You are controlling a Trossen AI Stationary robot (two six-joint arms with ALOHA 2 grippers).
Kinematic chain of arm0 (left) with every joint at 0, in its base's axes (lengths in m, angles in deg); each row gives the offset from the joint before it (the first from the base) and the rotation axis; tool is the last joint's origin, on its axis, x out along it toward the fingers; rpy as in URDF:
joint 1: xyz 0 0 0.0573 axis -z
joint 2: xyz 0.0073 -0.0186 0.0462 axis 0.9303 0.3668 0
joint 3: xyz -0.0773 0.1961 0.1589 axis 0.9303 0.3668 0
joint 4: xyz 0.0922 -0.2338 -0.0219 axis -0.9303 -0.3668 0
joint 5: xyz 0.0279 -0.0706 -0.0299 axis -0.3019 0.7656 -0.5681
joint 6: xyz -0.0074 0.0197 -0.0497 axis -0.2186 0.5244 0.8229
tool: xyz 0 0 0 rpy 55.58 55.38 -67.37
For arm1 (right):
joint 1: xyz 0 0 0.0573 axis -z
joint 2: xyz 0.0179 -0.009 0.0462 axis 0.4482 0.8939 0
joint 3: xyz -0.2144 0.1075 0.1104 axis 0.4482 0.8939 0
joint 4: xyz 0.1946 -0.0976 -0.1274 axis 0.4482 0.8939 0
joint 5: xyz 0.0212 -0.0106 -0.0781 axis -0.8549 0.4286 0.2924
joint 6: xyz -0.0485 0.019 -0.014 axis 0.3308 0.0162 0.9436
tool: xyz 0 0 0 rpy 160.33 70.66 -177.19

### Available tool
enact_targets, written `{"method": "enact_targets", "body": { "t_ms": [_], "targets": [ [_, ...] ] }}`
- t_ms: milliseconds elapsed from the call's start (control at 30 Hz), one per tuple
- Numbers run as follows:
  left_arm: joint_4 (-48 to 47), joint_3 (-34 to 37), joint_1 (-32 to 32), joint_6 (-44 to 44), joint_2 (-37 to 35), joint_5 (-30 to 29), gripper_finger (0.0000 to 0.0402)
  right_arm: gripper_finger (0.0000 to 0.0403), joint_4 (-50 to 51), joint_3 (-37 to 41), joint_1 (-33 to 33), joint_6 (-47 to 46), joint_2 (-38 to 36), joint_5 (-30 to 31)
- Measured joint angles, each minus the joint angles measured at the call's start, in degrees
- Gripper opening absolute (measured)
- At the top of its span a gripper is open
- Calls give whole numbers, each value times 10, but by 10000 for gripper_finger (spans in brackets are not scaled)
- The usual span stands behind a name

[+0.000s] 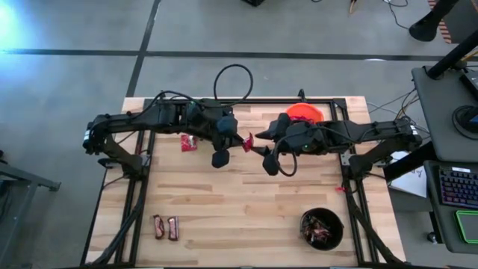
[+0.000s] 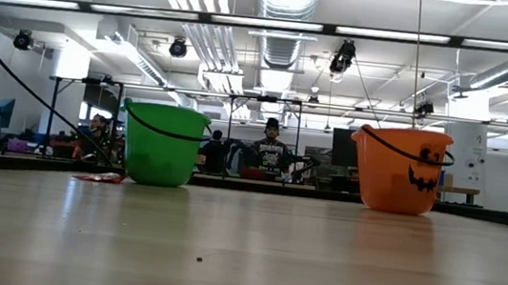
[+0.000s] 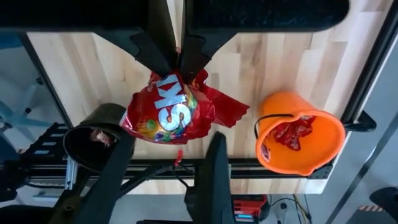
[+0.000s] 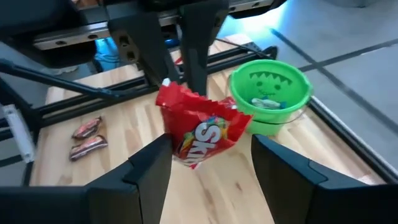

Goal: Sort candy
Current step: Put the red candy into the orange bucket

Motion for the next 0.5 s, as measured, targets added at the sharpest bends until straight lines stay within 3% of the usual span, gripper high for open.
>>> {"method": "enact_targets", "body": {
  "t_ms": [500],
  "targets": [
    [25, 0, -5, -13, 10, 15, 0, 210, -14, 2, 10, 3, 0, -14]
  ]
}}
